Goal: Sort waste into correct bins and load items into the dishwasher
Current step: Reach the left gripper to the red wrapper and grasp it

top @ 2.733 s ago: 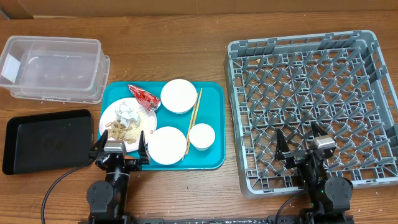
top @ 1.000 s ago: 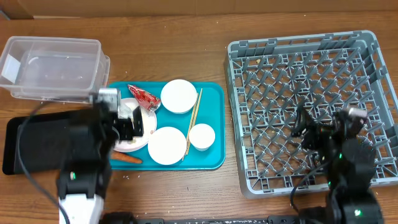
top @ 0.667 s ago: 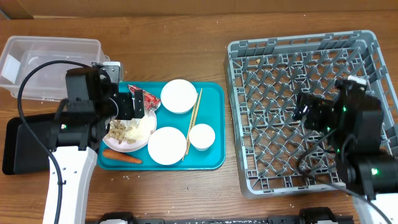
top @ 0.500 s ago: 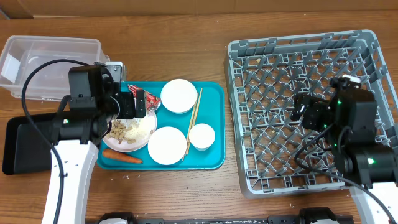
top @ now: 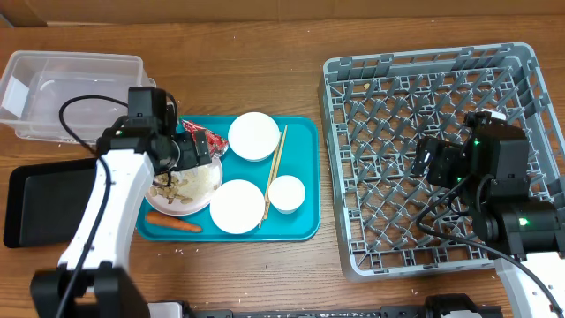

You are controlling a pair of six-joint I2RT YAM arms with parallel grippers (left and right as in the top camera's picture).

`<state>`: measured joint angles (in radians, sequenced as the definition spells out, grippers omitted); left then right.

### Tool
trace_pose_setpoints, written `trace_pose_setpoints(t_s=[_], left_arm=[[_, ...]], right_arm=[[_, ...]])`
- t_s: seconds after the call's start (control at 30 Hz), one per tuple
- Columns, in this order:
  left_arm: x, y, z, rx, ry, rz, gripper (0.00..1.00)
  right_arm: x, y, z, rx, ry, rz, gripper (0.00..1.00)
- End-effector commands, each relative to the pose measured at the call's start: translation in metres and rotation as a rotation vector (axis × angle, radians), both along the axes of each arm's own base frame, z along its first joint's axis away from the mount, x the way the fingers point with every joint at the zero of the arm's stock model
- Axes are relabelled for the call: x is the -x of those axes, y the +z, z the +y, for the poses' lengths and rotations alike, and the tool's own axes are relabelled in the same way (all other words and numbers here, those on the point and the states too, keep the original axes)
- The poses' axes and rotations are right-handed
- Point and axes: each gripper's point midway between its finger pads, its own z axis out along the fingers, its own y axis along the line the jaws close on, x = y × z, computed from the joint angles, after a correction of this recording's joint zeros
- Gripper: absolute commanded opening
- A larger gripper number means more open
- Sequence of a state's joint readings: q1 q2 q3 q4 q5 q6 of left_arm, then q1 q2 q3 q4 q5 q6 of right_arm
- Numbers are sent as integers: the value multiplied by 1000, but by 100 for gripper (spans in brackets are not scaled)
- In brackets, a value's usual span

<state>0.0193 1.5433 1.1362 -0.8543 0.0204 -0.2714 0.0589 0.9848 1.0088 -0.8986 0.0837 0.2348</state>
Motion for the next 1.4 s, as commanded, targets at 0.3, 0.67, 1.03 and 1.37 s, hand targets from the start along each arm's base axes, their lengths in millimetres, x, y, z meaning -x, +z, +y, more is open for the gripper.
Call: trace_pose_setpoints(t_s=[0.3, 0.67, 1.03, 1.37], left_arm=[[-9, -55, 22, -50, 149, 130, 98], [-12, -57, 22, -50, 148, 122, 38], [-24, -37, 23, -56, 124, 101, 12], [-74, 56, 50, -174, 83, -80, 8]], right_arm=[[2, 8, -3, 8, -13, -7, 100], [2, 8, -3, 8, -13, -8, 100], [3, 8, -6, 20, -24, -5, 100], [4, 7, -7, 23, -26, -1, 100]])
